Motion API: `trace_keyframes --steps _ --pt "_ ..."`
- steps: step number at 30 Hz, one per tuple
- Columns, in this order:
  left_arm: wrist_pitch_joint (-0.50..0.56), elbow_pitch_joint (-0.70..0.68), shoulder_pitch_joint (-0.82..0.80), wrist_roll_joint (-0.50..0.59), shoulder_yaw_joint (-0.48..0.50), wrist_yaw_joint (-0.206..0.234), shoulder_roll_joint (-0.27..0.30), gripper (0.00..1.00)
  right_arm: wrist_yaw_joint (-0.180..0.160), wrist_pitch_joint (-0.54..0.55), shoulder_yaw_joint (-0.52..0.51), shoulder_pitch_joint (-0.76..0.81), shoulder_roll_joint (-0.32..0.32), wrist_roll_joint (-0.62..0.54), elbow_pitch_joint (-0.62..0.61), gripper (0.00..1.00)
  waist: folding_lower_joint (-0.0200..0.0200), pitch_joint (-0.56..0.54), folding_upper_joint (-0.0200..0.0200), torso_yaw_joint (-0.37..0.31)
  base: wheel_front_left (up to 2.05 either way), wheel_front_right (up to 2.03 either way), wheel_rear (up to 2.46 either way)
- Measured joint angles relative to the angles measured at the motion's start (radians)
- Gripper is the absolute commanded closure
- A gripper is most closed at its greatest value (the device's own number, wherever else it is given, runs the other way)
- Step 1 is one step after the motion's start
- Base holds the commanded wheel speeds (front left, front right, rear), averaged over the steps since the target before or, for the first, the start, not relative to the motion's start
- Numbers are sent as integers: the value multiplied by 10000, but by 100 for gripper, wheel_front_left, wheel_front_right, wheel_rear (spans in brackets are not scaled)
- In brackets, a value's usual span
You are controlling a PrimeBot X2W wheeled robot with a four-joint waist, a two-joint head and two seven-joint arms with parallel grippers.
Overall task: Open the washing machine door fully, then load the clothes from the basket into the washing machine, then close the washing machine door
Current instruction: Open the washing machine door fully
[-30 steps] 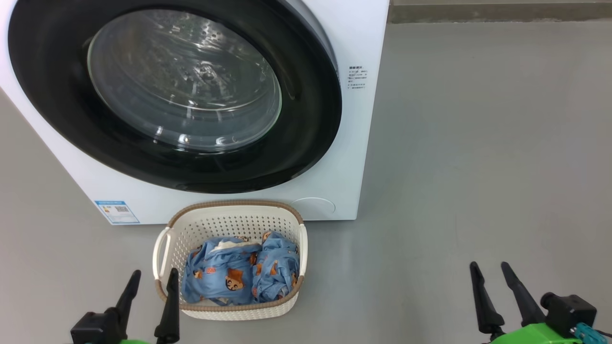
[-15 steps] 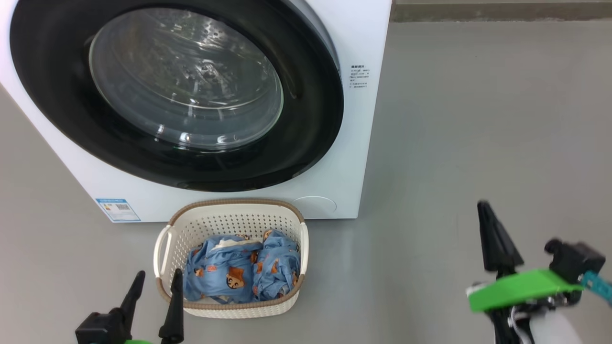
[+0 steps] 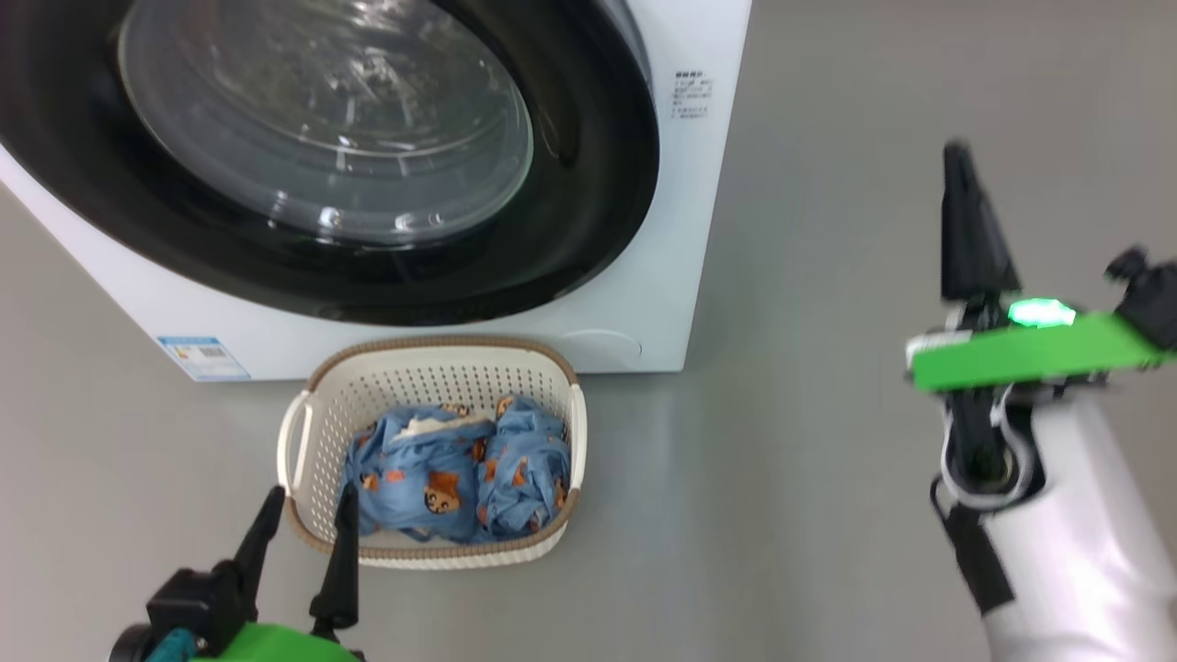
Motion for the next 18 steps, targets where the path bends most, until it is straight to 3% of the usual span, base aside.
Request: trace_keyframes --steps 6,13,18 --pt "0 -17 -563 -157 -167 0 111 0 0 -8 483 -1559 -456 1352 165 100 0 551 0 51 0 0 0" --pt "-2 -13 -1025 -259 -468 0 174 0 -2 19 1682 -2776 -1195 4663 796 100 0 1050 0 281 0 0 0" --pt "-71 -19 -1395 -314 -675 0 171 0 -2 1047 2336 -3721 -1987 6918 965 100 0 1430 0 481 0 0 0"
